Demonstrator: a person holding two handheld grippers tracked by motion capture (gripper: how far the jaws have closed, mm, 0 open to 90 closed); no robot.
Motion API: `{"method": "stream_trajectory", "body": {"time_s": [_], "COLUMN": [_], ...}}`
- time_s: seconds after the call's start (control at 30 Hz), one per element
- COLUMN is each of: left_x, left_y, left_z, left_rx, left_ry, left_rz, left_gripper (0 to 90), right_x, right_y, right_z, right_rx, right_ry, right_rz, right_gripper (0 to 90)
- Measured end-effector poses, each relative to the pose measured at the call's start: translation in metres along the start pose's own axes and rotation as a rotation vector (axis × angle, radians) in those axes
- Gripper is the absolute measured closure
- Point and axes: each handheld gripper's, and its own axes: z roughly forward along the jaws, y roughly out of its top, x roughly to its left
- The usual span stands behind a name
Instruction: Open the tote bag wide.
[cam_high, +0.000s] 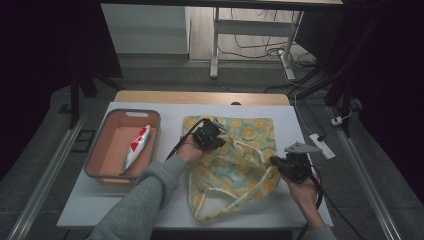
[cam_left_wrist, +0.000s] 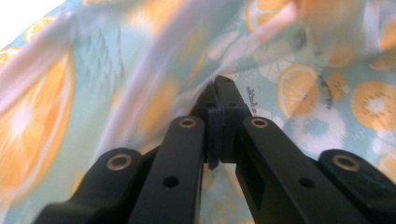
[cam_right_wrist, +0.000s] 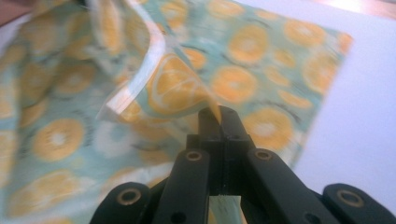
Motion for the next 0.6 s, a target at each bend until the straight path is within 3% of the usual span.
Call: {"method": "stream_trajectory", "body": {"time_s": [0.07, 0.13, 0.3, 0.4, 0.47, 0.5, 0.53, 0.6], "left_x": [0.001, 0.001, 0.003, 0.006, 0.007, 0.007, 0.005, -0.001], "left_y": [0.0, 0.0, -0.001, -0.002, -0.003, -0.003, -0.003, -0.003], "left_z": [0.002, 0.005, 0.016, 0.022, 0.023, 0.022, 0.019, 0.008], "left_rx": [0.004, 0.012, 0.041, 0.053, 0.049, 0.044, 0.038, 0.018], "left_ry": [0.003, 0.007, 0.014, 0.005, -0.015, -0.029, -0.029, -0.011], "left_rz": [-0.001, -0.005, -0.007, -0.022, -0.035, -0.04, -0.032, -0.009], "left_gripper": [88.7, 88.7, 88.6, 88.0, 78.4, 61.6, 61.6, 45.5], "right_x": [-0.016, -0.021, -0.022, -0.019, -0.018, -0.018, -0.018, -0.018], "right_y": [-0.001, -0.002, -0.004, -0.002, -0.001, -0.001, -0.001, -0.001], "right_z": [0.014, 0.024, 0.036, 0.035, 0.034, 0.034, 0.034, 0.034], "right_rx": [0.03, 0.052, 0.08, 0.069, 0.065, 0.06, 0.06, 0.056], "right_ry": [0.004, -0.001, 0.003, 0.019, 0.024, 0.034, 0.034, 0.045], "right_rz": [0.056, 0.066, 0.066, 0.054, 0.048, 0.053, 0.053, 0.057], "right_gripper": [89.6, 89.5, 89.5, 89.5, 89.4, 89.3, 89.3, 89.2]}}
